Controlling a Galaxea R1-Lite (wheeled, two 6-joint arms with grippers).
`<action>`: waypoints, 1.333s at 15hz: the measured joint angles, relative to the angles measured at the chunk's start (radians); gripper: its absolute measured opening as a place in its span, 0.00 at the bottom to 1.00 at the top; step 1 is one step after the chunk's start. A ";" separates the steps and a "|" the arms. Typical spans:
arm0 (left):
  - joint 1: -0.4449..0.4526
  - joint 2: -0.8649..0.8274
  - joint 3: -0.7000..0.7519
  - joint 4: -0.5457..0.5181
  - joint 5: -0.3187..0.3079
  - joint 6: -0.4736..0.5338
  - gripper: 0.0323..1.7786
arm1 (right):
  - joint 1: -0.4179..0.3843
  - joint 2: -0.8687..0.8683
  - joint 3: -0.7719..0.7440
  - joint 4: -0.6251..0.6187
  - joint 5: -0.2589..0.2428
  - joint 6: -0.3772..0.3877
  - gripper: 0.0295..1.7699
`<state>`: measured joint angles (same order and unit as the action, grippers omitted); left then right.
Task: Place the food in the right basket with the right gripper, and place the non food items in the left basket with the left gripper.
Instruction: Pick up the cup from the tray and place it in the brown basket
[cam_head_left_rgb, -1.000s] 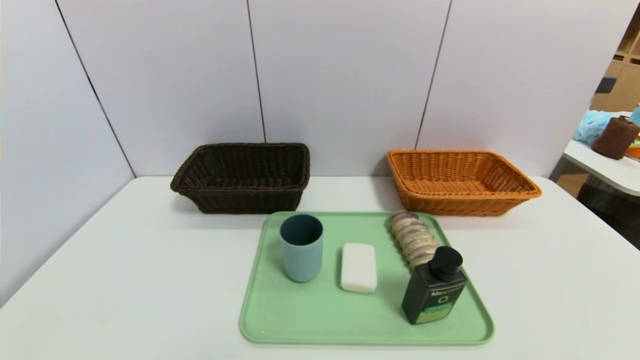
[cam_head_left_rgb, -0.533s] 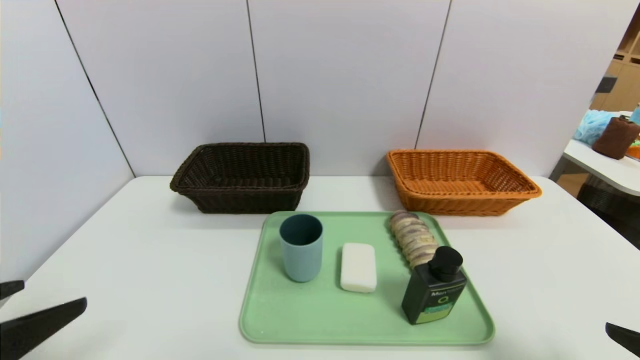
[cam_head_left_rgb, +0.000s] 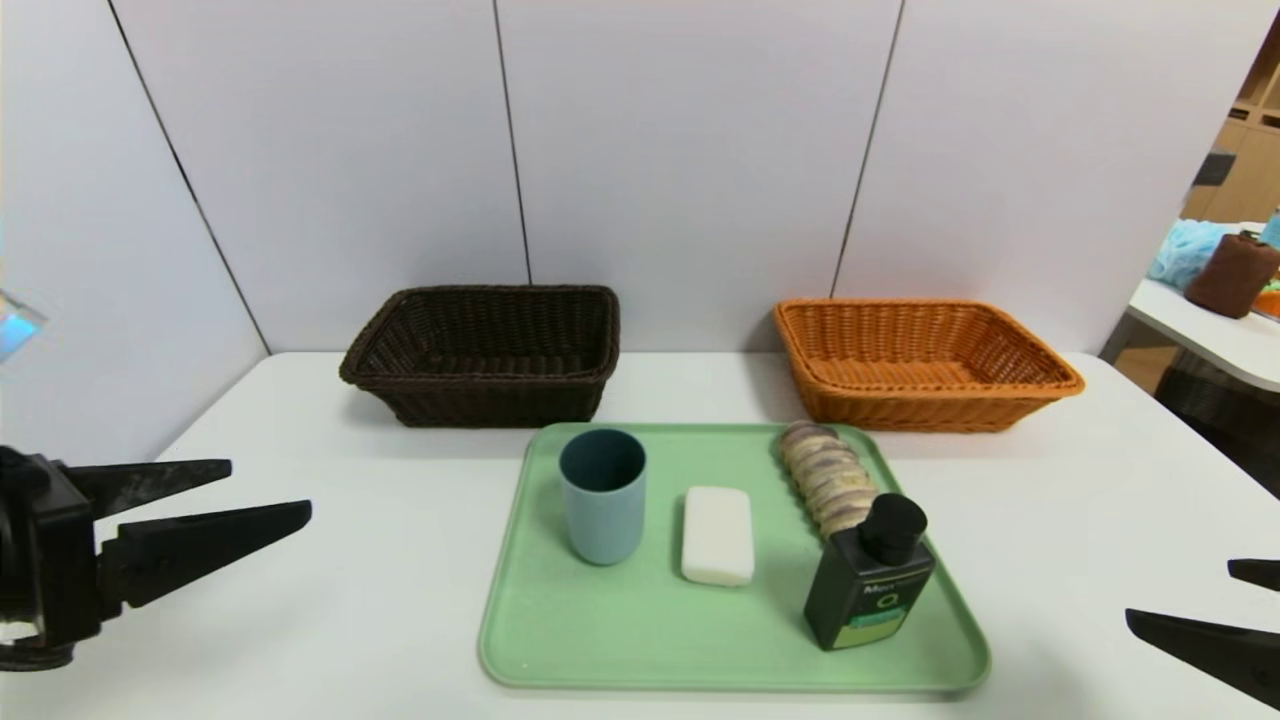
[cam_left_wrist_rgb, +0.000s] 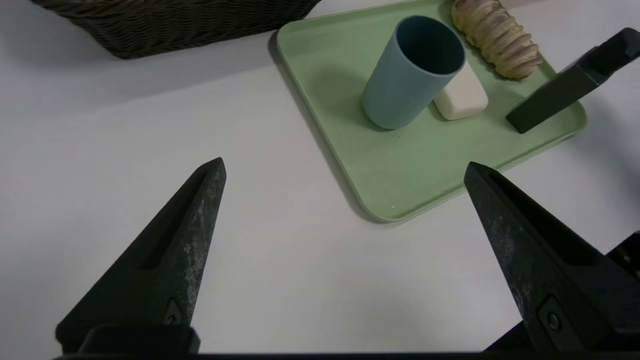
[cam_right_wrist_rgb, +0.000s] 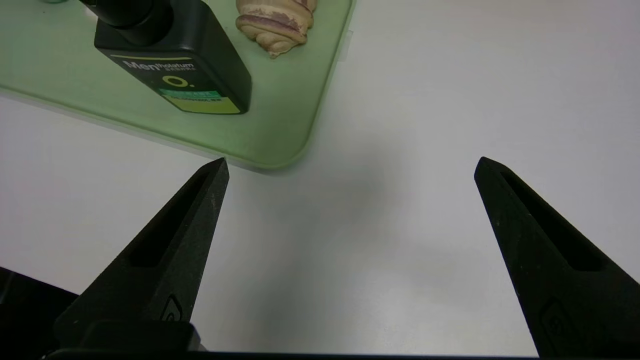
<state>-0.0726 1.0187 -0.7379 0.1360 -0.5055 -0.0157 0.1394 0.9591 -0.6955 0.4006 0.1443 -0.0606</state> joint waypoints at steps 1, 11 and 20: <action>-0.018 0.027 0.010 -0.039 -0.015 0.008 0.95 | 0.002 0.011 -0.008 -0.001 0.000 0.000 0.96; -0.237 0.320 0.104 -0.373 -0.024 0.213 0.95 | 0.021 0.054 -0.010 0.000 -0.002 0.000 0.96; -0.317 0.577 0.107 -0.601 -0.026 0.244 0.95 | 0.021 0.075 0.000 -0.018 -0.009 -0.003 0.96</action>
<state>-0.3896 1.5962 -0.6306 -0.4655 -0.5319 0.2279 0.1606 1.0343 -0.6960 0.3828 0.1355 -0.0634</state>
